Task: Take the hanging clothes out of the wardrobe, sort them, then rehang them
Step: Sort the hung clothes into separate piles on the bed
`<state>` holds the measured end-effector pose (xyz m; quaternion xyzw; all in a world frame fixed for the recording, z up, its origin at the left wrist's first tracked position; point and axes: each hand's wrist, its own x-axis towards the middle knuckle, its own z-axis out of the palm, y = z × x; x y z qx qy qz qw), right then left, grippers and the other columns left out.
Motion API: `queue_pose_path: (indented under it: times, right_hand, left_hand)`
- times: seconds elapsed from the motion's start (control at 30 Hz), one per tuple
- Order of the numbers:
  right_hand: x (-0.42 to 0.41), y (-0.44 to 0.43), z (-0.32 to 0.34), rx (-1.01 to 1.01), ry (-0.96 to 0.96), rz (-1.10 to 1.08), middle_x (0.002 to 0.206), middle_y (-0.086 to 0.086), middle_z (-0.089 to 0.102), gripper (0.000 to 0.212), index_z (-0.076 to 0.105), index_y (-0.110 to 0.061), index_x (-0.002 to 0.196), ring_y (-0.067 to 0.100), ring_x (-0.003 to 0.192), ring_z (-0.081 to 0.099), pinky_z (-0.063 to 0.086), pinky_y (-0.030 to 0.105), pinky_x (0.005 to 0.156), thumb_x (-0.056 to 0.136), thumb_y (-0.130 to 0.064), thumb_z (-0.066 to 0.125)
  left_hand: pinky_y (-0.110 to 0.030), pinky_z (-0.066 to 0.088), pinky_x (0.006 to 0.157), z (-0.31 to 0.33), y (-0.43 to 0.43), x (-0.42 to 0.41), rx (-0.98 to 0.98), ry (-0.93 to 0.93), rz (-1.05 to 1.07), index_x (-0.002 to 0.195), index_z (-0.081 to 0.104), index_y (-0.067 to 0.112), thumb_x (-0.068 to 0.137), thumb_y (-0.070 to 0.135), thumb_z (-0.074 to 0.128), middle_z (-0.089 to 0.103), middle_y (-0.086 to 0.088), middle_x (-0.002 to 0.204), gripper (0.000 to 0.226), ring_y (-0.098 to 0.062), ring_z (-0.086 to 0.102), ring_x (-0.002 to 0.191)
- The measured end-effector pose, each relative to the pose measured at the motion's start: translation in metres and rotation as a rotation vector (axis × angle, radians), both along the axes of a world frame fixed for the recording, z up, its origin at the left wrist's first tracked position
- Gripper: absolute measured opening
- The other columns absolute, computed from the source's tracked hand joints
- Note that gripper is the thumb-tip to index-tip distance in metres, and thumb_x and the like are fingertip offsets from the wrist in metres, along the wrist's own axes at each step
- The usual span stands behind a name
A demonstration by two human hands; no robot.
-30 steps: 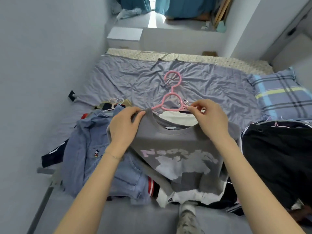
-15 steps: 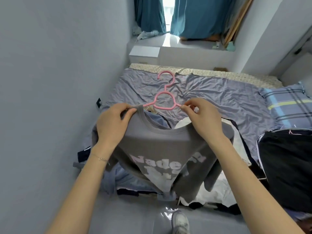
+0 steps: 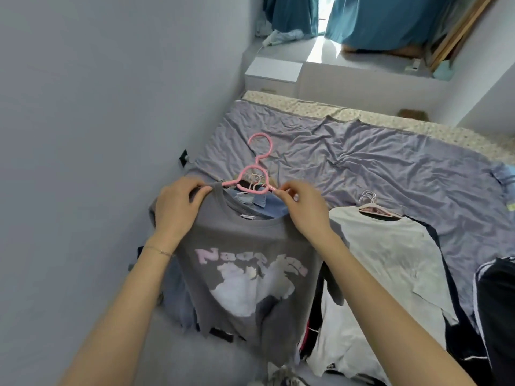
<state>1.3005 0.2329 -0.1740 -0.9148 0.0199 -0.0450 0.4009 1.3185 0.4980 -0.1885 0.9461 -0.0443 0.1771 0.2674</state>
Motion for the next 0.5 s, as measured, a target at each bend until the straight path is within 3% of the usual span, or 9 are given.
queue_pose_path:
  times: [0.3, 0.5]
  right_hand:
    - [0.103, 0.024, -0.082, -0.049, 0.141, 0.043, 0.091, 0.0, 0.061, 0.012, 0.064, -0.022, 0.092, 0.017, 0.084, 0.055, 0.041, 0.033, 0.068, 0.095, -0.032, 0.058]
    - [0.172, 0.034, -0.171, -0.107, 0.258, -0.048, 0.082, 0.001, 0.062, 0.011, 0.063, -0.019, 0.089, 0.02, 0.077, 0.056, 0.045, 0.035, 0.066, 0.095, -0.027, 0.058]
  left_hand:
    - [-0.042, 0.045, 0.081, -0.082, 0.015, 0.095, -0.008, 0.231, 0.032, 0.087, 0.067, 0.015, 0.096, 0.031, 0.058, 0.068, -0.003, 0.09, 0.02, -0.028, 0.061, 0.089]
    - [-0.041, 0.042, 0.08, -0.182, 0.014, 0.171, -0.011, 0.395, -0.025, 0.09, 0.064, 0.014, 0.098, 0.031, 0.055, 0.065, -0.004, 0.092, 0.021, -0.027, 0.058, 0.09]
